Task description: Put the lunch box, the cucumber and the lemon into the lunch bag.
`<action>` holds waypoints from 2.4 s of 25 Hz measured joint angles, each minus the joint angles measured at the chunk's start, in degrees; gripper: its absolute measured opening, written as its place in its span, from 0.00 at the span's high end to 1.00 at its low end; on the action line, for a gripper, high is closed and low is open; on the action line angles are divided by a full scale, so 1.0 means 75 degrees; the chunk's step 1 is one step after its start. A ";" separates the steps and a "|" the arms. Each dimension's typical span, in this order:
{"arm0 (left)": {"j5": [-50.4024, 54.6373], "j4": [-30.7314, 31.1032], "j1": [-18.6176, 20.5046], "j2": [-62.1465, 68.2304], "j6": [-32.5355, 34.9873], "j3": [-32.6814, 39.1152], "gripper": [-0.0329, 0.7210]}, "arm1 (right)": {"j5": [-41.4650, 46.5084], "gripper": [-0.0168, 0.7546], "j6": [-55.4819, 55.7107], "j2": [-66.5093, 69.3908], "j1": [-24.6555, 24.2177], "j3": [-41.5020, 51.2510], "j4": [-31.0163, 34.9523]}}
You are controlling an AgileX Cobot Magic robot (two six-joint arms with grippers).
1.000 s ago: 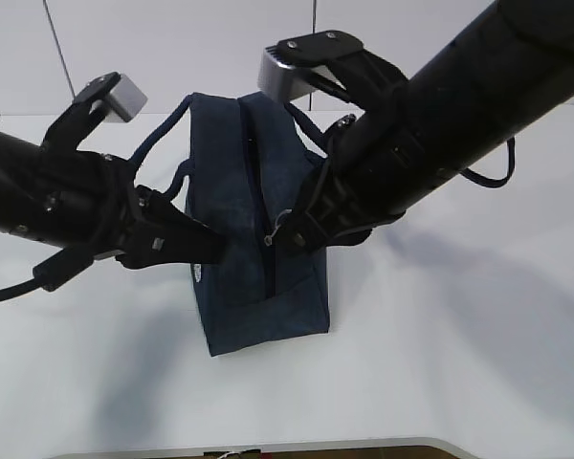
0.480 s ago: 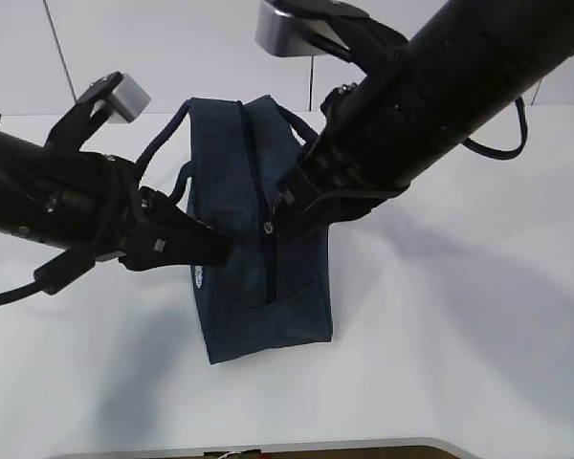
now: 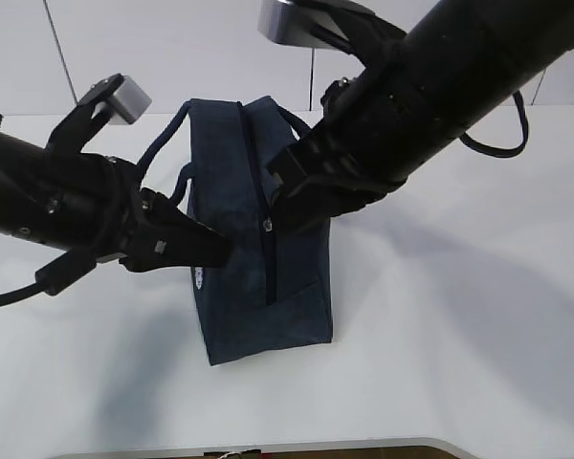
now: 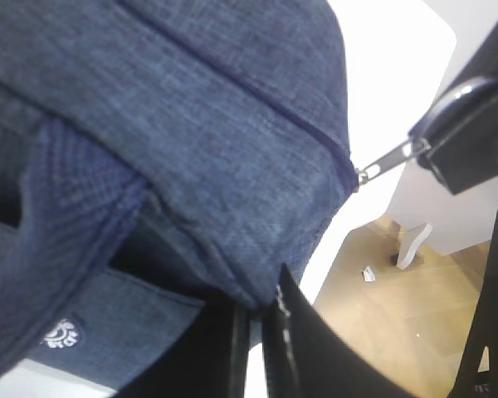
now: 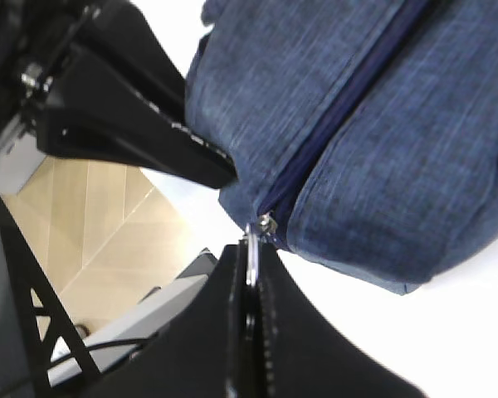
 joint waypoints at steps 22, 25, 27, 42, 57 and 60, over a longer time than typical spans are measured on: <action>-0.0002 0.0061 0.0000 0.0017 0.0000 0.0000 0.97 | 0.0315 0.97 0.0610 0.1429 0.0000 -0.2162 -0.0094; -0.0002 0.0067 0.0000 0.0023 0.0000 0.0000 0.97 | 0.0332 0.97 0.0853 0.1497 0.0000 -0.2377 -0.0450; -0.0002 0.0067 0.0000 0.0035 0.0000 0.0000 0.97 | 0.0383 0.97 0.0985 0.1497 -0.0057 -0.2453 -0.0606; 0.0034 0.0219 0.0000 0.0035 0.0000 0.0000 0.97 | 0.0379 0.97 0.1128 0.1788 -0.0352 -0.2756 -0.0648; 0.0051 0.0291 0.0000 0.0035 0.0000 0.0000 0.97 | 0.0362 0.97 0.1263 0.2636 -0.0484 -0.4029 -0.0997; 0.0056 0.0296 0.0000 0.0035 0.0000 0.0000 0.97 | 0.0362 0.97 0.1263 0.2766 -0.0531 -0.4240 -0.1086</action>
